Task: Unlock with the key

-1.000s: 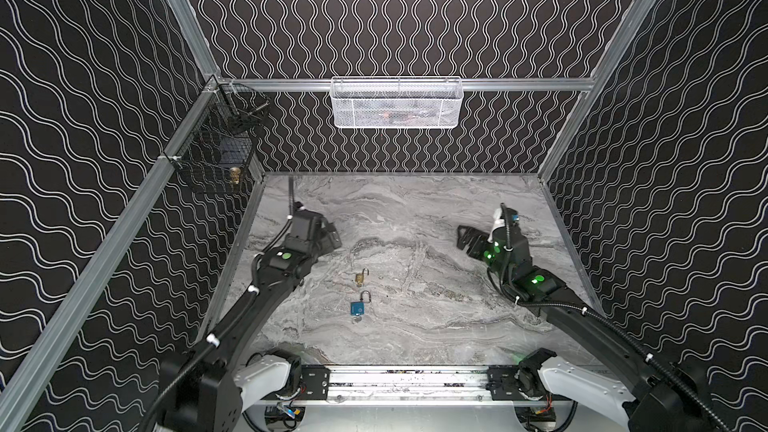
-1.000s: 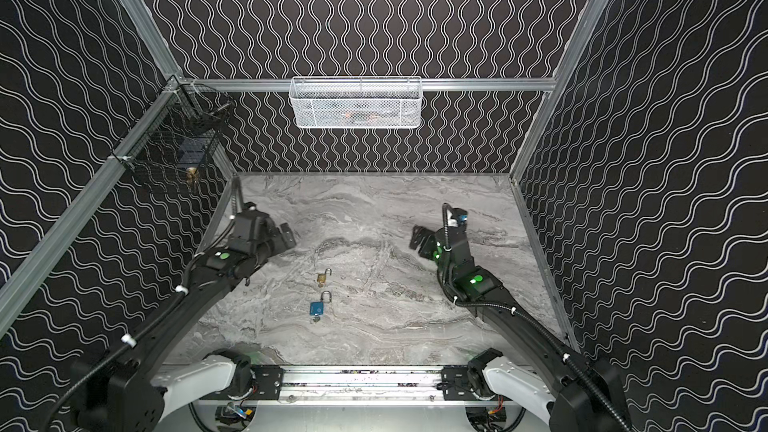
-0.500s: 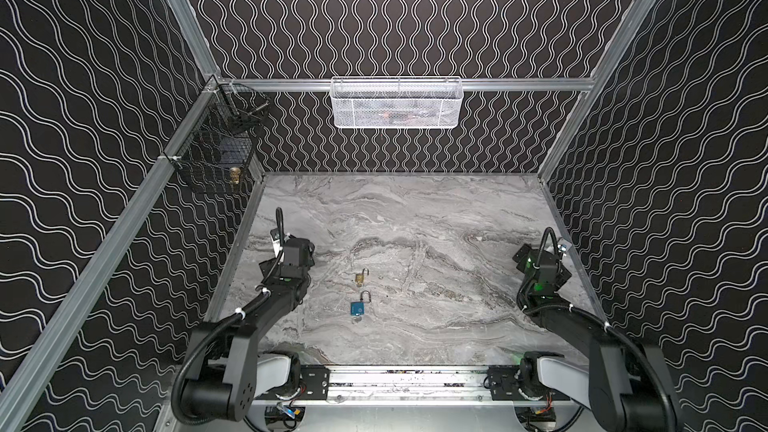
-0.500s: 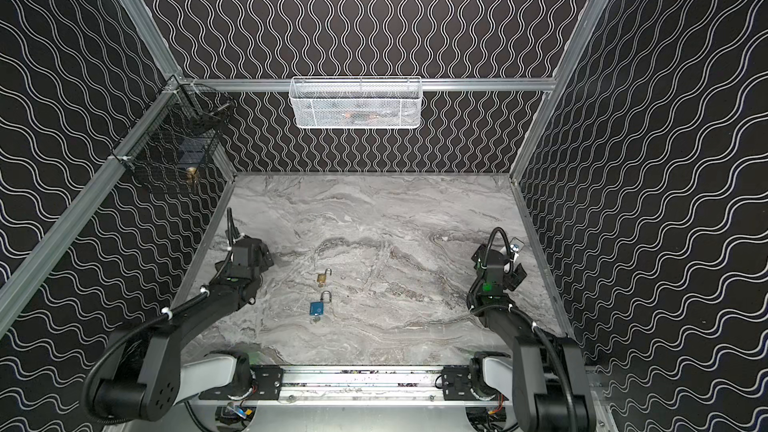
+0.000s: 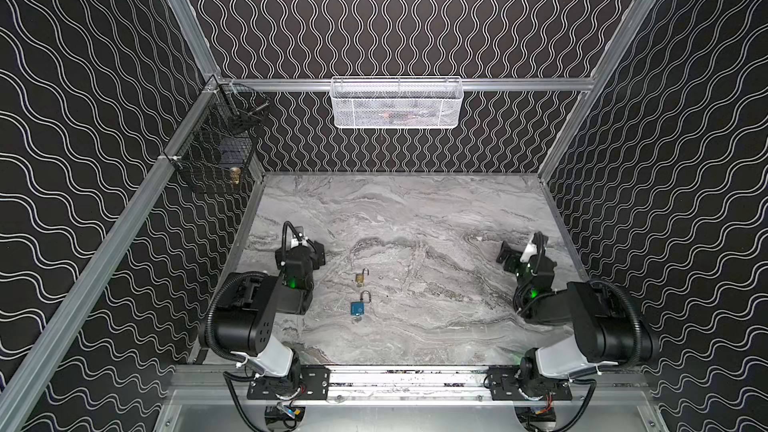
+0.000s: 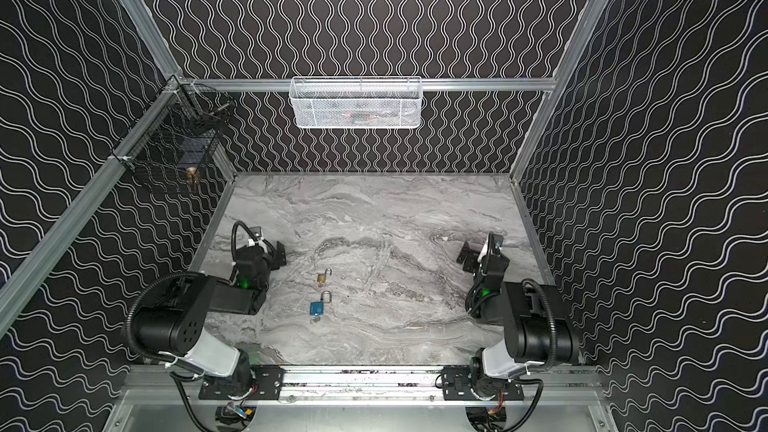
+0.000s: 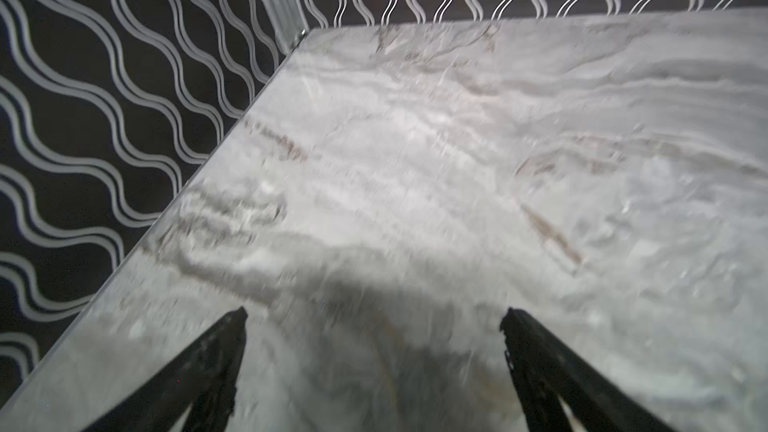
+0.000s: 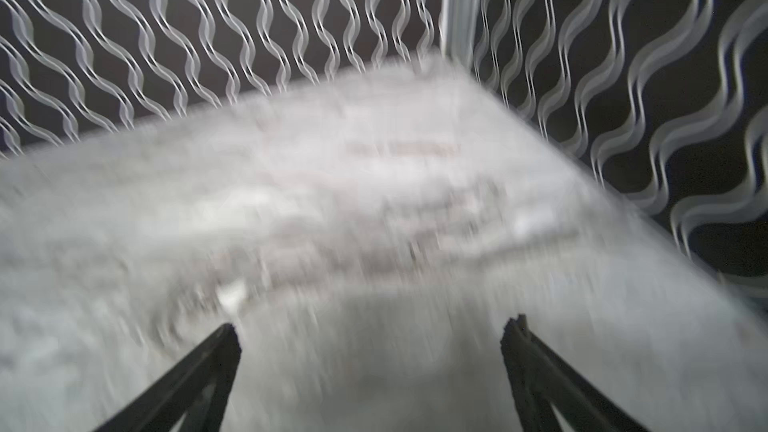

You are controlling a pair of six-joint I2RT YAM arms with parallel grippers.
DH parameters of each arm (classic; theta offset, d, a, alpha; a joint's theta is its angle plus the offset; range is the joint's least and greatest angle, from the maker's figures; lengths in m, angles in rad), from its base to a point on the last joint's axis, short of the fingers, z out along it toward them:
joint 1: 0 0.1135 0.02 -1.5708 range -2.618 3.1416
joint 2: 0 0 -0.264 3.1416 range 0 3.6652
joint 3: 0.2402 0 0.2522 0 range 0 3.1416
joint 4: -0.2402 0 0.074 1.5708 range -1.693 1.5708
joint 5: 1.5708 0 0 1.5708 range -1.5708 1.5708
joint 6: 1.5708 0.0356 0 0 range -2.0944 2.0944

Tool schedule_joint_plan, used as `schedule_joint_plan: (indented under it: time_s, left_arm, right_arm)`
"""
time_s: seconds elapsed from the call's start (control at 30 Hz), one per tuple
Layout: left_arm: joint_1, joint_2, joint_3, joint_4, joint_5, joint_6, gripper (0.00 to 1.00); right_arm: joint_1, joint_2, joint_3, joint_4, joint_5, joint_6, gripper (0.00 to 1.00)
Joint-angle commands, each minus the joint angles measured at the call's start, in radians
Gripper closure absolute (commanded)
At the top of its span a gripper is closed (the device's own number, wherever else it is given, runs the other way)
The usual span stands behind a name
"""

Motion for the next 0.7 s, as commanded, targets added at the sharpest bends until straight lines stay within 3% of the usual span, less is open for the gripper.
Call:
schedule_joint_plan:
  time_s: [0.0,0.07,0.17,0.27,0.3,0.37,0.4,0.67]
  left_arm:
    - [0.005,0.035,0.074,-0.036,0.051,0.061,0.01]
    - [0.003,0.031,0.072,-0.045,0.06,0.052,0.01]
    - [0.004,0.03,0.07,-0.041,0.063,0.053,0.01]
    - [0.004,0.056,0.019,0.066,0.134,0.075,0.01]
    - [0.004,0.095,0.001,0.172,0.103,0.088,0.01]
    - [0.004,0.059,0.007,0.078,0.106,0.064,0.01]
    - [0.004,0.08,0.002,0.139,0.099,0.076,0.01]
    - [0.004,0.079,0.0,0.131,0.094,0.074,0.01]
  right_arm:
    - [0.011,0.028,-0.005,0.129,-0.019,-0.051,0.0]
    - [0.01,-0.017,0.025,-0.027,-0.014,-0.036,0.01]
    - [0.014,0.024,-0.011,0.131,-0.018,-0.055,0.0]
    - [0.014,-0.007,0.014,0.019,-0.016,-0.042,0.0]
    - [0.014,-0.003,0.012,0.028,-0.016,-0.044,0.0]
    - [0.014,0.021,-0.007,0.111,-0.018,-0.053,0.01]
    - [0.014,0.019,-0.005,0.109,-0.018,-0.053,0.0]
    - [0.014,0.012,0.002,0.07,-0.017,-0.049,0.0]
